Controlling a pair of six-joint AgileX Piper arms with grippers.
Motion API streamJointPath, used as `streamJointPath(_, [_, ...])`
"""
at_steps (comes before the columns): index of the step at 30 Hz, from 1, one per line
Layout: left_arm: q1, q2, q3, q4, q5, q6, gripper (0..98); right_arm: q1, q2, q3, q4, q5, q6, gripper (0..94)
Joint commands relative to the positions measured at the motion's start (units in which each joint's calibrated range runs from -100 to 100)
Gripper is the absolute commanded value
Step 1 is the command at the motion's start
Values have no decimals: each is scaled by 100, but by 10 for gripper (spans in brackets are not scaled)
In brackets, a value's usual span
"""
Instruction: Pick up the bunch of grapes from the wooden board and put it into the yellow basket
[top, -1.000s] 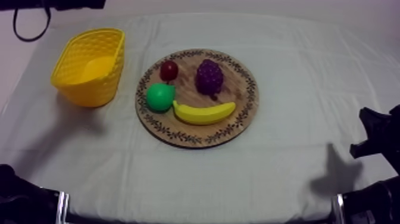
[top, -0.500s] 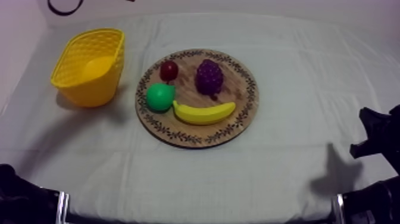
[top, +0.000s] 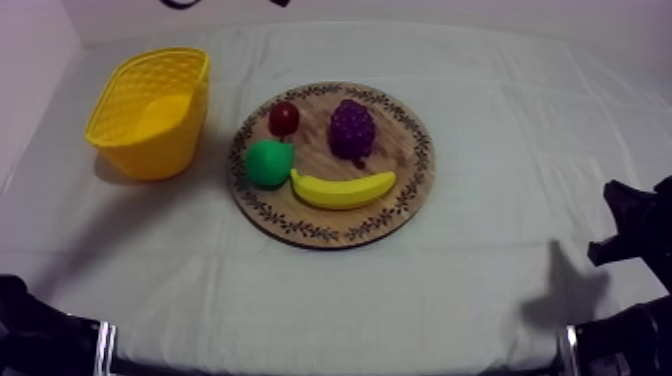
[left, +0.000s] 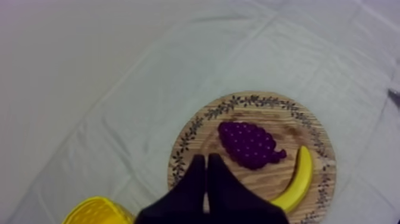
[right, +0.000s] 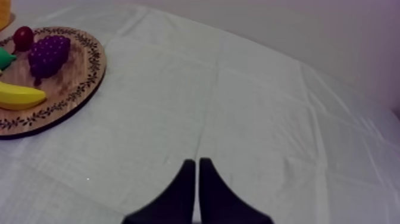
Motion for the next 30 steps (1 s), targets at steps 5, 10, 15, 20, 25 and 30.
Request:
streamJointPath(5, [179,507,-649,-5,257,-65,0,2,0,-1,0,1,-1,5])
streamJointPath(10, [290,960,-1033,36,446,-141,0,2,0,-1,0,1,-1,5])
streamJointPath(15, [329,1357,-1284,100,708,-237,0,2,0,-1,0,1,-1,5])
streamJointPath(20, [364,1705,-1500,129,1005,-355,0,2,0,-1,0,1,-1,5])
streamJointPath(25, [437,1990,-1808,65,1393,-466,0,2,0,-1,0,1,-1,5])
streamJointPath(30, [476,2195,-1952,64,1550,-505,0,2,0,-1,0,1,-1,5])
